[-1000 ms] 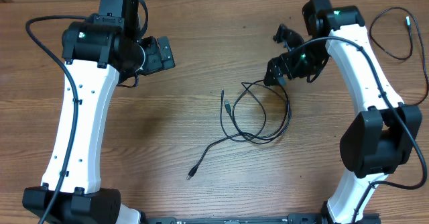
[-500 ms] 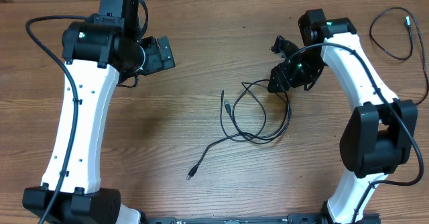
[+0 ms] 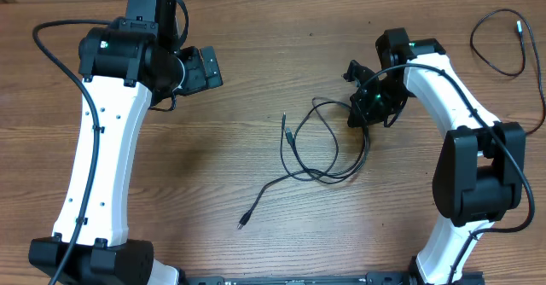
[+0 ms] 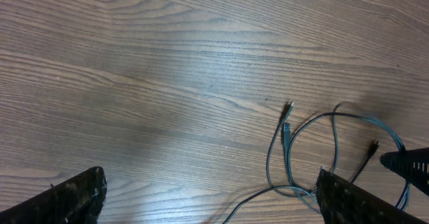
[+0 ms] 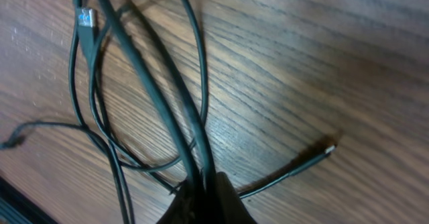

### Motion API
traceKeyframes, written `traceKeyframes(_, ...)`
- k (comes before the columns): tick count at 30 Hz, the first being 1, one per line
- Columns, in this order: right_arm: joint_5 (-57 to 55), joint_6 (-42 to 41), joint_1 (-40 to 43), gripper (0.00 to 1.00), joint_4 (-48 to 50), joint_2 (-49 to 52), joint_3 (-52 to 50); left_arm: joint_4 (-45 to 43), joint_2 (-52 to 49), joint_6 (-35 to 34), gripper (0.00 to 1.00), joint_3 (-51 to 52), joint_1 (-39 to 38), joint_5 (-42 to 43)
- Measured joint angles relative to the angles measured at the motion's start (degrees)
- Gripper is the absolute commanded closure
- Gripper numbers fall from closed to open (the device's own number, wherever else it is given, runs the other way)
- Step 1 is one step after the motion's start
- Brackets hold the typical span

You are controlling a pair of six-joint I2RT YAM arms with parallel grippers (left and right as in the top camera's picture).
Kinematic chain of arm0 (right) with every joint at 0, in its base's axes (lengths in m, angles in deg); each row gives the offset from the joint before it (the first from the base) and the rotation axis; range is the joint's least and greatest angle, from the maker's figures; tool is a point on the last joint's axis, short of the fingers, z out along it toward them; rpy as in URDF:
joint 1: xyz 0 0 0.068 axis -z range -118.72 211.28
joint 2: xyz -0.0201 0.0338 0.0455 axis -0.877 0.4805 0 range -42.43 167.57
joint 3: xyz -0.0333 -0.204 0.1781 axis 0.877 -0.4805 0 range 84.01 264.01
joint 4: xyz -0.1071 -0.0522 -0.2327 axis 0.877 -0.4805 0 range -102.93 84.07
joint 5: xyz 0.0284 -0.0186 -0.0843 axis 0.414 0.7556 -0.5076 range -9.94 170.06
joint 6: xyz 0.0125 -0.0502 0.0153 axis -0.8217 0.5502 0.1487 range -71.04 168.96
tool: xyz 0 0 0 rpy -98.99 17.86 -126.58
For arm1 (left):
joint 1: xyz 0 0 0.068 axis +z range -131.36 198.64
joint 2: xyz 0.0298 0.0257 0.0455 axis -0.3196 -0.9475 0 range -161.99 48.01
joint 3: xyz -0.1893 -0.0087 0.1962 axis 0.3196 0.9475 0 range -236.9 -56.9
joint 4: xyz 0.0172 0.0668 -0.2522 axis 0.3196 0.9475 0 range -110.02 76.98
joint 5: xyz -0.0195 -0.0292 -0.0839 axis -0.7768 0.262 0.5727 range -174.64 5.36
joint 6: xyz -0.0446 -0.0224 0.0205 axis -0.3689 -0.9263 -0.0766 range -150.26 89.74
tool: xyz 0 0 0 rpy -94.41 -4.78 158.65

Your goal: Untangle cables

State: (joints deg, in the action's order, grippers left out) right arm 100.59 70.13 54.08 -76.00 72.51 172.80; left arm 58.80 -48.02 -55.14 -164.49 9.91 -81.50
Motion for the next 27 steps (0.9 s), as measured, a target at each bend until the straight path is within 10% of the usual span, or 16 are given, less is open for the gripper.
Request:
traceKeyframes(9,0.0,-4.9,0.0,0.96,-6.0,0.0,4.8,0.0,0.0,0.0,0.0,0.0,0.0,0.0)
traceKeyframes(27,14.4,-10.5,0.0,0.96,-22.3,0.0,68.8,0.0,0.0,0.0,0.0,0.0,0.0,0.0)
